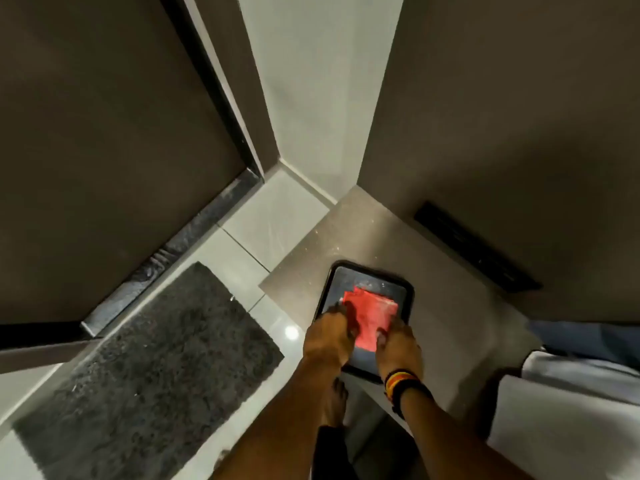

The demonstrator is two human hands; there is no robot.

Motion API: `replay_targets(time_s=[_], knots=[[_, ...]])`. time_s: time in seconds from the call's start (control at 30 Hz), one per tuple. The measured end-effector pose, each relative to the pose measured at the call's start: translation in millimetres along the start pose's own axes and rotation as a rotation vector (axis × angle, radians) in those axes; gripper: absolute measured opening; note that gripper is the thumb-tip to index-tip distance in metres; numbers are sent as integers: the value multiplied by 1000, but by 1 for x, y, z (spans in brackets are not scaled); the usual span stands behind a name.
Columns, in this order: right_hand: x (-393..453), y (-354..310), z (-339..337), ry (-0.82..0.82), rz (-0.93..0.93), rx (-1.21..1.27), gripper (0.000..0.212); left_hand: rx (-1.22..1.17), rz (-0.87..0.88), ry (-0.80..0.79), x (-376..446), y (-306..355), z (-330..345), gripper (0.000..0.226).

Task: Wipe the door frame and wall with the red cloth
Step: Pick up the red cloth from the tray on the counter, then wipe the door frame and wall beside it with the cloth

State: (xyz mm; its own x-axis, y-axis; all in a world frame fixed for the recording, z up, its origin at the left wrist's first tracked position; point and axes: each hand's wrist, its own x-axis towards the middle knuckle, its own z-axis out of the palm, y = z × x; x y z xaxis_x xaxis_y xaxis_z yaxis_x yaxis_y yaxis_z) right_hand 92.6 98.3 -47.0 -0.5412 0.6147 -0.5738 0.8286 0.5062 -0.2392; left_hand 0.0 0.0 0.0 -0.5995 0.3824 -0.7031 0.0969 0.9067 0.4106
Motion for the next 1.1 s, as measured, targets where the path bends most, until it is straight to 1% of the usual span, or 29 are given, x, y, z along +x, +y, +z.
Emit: replay_targets(time_s=[0.07, 0.17, 0.23, 0.27, 0.33, 0.43, 0.53, 0.6, 0.67, 0.7, 0.73, 0.77, 0.8, 0.83, 0.87, 0.93, 1.03, 1.1], knots=[[11, 0, 9, 42, 130, 161, 46, -54, -30, 3, 13, -5, 13, 33], [30, -1, 19, 28, 283, 339, 41, -109, -75, 0, 32, -13, 31, 41], [41, -2, 20, 23, 342, 471, 38, -159, -106, 21, 41, -16, 36, 44], [46, -3, 17, 0, 345, 516, 32, -197, -113, 40, 44, -15, 37, 44], [51, -5, 11, -74, 308, 614, 19, -278, -118, 59, 47, -17, 36, 43], [44, -17, -10, -142, 189, 741, 4, -393, -87, 53, 41, -20, 22, 45], [31, -50, -52, -224, 56, 820, 17, -623, -47, 76, 31, -20, -18, 60], [18, -82, -92, -257, -29, 868, 20, -778, -37, 104, 14, -19, -61, 78], [7, -116, -126, -289, -112, 895, 23, -939, -54, 78, -5, -16, -109, 98], [-1, -132, -142, -314, -155, 918, 25, -1027, -33, 57, -15, -17, -130, 102], [-14, -159, -166, -332, -213, 958, 26, -1089, 17, 62, -35, -18, -162, 102], [-27, -178, -183, -348, -265, 998, 25, -1128, 68, 63, -53, -19, -183, 97], [-43, -205, -204, -351, -345, 992, 23, -1136, 133, 79, -76, -22, -213, 85], [-54, -224, -219, -351, -405, 967, 20, -1151, 178, 100, -92, -21, -233, 69], [-69, -245, -235, -351, -471, 926, 20, -1155, 207, 150, -111, -23, -254, 55], [-114, -299, -270, -349, -629, 885, 19, -1188, 260, 322, -158, -32, -308, 40], [-185, -387, -312, -311, -892, 858, 22, -1105, 353, 643, -240, -48, -400, 33], [-234, -441, -332, -268, -1051, 828, 21, -1026, 384, 850, -297, -62, -453, 36]])
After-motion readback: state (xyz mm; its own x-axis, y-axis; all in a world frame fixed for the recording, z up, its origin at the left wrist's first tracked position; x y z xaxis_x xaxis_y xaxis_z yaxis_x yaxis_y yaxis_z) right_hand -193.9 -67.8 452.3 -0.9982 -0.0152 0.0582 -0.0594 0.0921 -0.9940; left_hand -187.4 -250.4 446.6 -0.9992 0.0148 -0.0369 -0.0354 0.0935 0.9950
